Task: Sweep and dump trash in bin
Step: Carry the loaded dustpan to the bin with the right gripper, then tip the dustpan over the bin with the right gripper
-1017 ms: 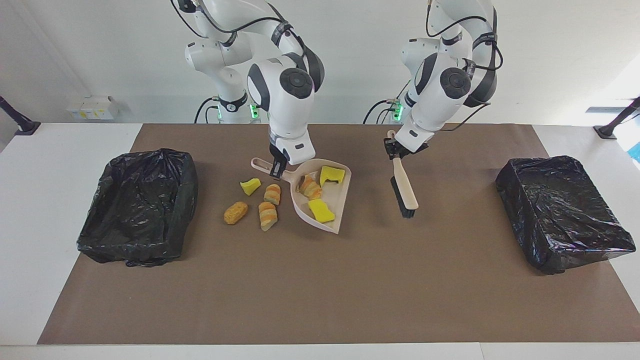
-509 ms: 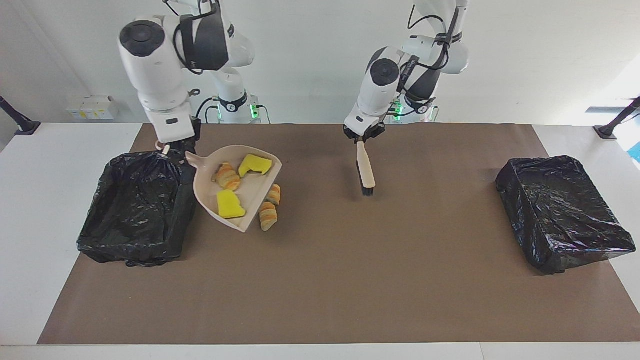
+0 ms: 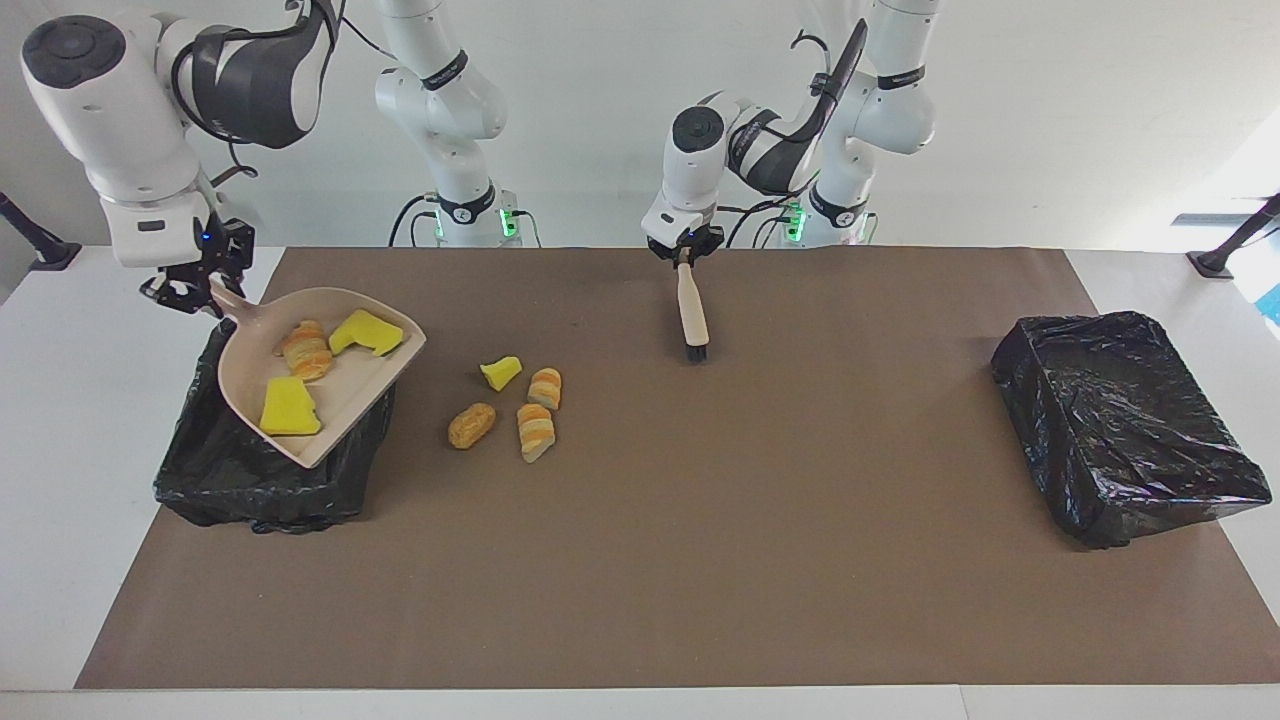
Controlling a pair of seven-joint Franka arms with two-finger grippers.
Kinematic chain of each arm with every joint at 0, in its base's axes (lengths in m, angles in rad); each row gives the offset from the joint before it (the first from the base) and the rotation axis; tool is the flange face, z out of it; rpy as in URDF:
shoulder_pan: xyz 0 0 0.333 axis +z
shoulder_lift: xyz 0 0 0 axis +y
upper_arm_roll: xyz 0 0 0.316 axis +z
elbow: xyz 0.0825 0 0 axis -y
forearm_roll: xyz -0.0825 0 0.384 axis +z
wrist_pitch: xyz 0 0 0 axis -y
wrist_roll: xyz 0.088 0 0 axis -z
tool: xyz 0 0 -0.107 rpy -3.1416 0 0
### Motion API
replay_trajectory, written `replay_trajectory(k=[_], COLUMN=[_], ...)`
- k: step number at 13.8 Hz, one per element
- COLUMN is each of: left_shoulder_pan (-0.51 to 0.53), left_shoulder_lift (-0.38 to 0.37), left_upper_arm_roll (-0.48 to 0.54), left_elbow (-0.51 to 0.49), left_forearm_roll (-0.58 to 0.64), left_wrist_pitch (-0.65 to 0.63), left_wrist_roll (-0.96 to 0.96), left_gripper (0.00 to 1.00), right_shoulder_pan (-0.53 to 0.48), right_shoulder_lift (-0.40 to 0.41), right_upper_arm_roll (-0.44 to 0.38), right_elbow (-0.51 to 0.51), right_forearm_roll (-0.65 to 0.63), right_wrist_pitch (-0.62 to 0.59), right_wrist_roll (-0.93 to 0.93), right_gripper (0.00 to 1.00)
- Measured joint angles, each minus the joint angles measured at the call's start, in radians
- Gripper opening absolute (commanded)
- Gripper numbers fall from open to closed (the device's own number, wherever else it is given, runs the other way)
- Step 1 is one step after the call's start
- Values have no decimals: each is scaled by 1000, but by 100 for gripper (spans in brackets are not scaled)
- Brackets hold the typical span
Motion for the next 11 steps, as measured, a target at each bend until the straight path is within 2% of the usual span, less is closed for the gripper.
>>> replay_trajectory(k=[4,6,8,11], left_shoulder_pan=[20,109,231,364], left_shoulder_lift=[-8,-9,-1,70], left_upper_arm_roll=[15,21,27,34], left_elbow=[20,67,140,285], left_forearm_roll=[0,1,2,71], left_wrist_pitch=[8,-8,-82,-177], left_wrist_roll=[12,97,239,343], left_gripper=[100,100,100,100], right_shoulder_pan=[-100,-107,-94,-50], right_shoulder_lift=[23,36,51,58], right_upper_arm_roll=[-1,1,8,12], right_elbow=[-42,-84,-107,-112], right_forearm_roll=[-114,-229,-316,-398], right_wrist_pitch=[134,178,222,229], right_wrist_roll=[-153,-202,-251,-268], right_gripper=[0,0,0,0])
